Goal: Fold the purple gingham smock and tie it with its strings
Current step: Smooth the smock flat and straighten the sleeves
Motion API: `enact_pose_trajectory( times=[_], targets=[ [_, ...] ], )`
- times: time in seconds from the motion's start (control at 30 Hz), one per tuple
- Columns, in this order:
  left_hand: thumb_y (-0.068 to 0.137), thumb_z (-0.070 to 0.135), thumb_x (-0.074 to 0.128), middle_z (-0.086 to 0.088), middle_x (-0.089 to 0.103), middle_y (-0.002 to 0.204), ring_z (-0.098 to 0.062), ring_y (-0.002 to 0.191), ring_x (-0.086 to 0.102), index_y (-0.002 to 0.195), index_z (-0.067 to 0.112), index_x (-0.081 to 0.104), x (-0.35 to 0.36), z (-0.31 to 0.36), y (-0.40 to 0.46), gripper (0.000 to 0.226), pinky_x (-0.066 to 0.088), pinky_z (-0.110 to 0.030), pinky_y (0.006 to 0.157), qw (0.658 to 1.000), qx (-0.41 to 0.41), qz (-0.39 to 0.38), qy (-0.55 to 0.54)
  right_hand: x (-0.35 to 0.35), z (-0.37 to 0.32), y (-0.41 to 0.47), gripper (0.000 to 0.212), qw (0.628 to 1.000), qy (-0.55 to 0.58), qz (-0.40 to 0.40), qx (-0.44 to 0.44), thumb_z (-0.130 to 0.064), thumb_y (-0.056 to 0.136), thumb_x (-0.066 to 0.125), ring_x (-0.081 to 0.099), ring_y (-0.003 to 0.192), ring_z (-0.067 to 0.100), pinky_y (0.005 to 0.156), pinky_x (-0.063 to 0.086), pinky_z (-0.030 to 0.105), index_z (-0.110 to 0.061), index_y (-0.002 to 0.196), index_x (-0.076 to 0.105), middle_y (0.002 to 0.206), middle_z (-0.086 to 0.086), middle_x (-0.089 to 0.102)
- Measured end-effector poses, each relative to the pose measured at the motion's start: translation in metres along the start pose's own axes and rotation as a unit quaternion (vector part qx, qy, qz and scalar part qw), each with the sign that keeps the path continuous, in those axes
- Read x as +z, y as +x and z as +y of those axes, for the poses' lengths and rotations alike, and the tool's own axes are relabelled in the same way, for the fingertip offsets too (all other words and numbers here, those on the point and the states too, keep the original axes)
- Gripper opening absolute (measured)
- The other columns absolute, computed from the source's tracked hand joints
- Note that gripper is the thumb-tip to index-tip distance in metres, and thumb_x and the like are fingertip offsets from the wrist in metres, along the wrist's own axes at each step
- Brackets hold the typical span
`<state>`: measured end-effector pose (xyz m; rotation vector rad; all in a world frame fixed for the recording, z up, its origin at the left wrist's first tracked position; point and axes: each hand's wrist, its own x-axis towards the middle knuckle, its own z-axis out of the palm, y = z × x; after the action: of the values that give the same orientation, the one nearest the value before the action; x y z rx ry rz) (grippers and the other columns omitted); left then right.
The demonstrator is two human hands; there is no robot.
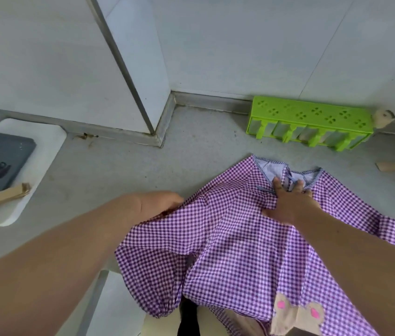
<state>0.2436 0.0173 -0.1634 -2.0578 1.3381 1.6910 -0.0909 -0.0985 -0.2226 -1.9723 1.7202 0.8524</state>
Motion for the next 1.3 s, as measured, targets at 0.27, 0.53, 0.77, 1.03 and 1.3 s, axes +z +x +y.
enact_pose_trajectory(
  times=[0.27,0.53,0.77,1.03,1.3],
  targets=[
    [0.097,0.045,0.055,0.004,0.062,0.139,-0.019,0.117,0.062,0.144,0.028,0.055,0.027,-0.006,0.008,0.05,0.05,-0.041,0.104,0.977,-0.001,-0.042,0.208,-0.002,-0.005,0.006,0.122,1.0,-0.007,-0.017,0.016,-0.089,0.077,0.053,0.004,0.152,0.059,0.119,0.027,0.066,-0.041,0.158,-0.024,0.167,0.027,-0.02],
    [0.108,0.023,0.046,-0.004,0.064,0.099,-0.02,0.085,0.064,0.116,0.014,0.055,-0.038,-0.012,0.017,0.015,0.053,-0.037,0.074,0.904,-0.047,0.367,0.215,-0.001,-0.005,0.007,0.123,1.0,0.001,-0.019,0.019,-0.089,0.076,0.055,0.003,0.153,0.057,0.119,0.027,0.067,-0.044,0.157,-0.026,0.167,0.025,-0.022],
    [0.104,0.049,0.047,0.003,0.058,0.083,-0.013,0.071,0.056,0.094,0.02,0.059,-0.024,-0.02,0.007,0.033,0.043,-0.031,0.062,0.899,0.03,0.343,0.269,0.0,-0.005,0.01,0.123,1.0,0.005,-0.012,0.021,-0.088,0.075,0.056,0.003,0.152,0.059,0.118,0.027,0.069,-0.045,0.157,-0.025,0.167,0.026,-0.02],
    [0.075,0.086,0.043,-0.005,0.049,0.144,-0.027,0.131,0.051,0.141,0.029,0.044,0.023,-0.09,-0.002,0.088,0.044,-0.047,0.112,0.865,0.045,0.351,0.355,0.001,-0.004,0.015,0.124,1.0,0.002,-0.017,0.023,-0.091,0.073,0.054,0.0,0.152,0.059,0.119,0.024,0.069,-0.047,0.154,-0.028,0.166,0.026,-0.023],
    [0.079,0.056,0.076,-0.01,0.041,0.156,-0.032,0.137,0.051,0.162,0.03,-0.005,0.03,-0.135,-0.009,0.119,0.047,-0.048,0.112,0.912,-0.159,0.27,0.265,0.002,-0.005,0.017,0.123,0.999,-0.014,-0.022,0.024,-0.092,0.075,0.051,-0.001,0.152,0.058,0.121,0.021,0.066,-0.045,0.154,-0.03,0.165,0.03,-0.023]
  ],
)
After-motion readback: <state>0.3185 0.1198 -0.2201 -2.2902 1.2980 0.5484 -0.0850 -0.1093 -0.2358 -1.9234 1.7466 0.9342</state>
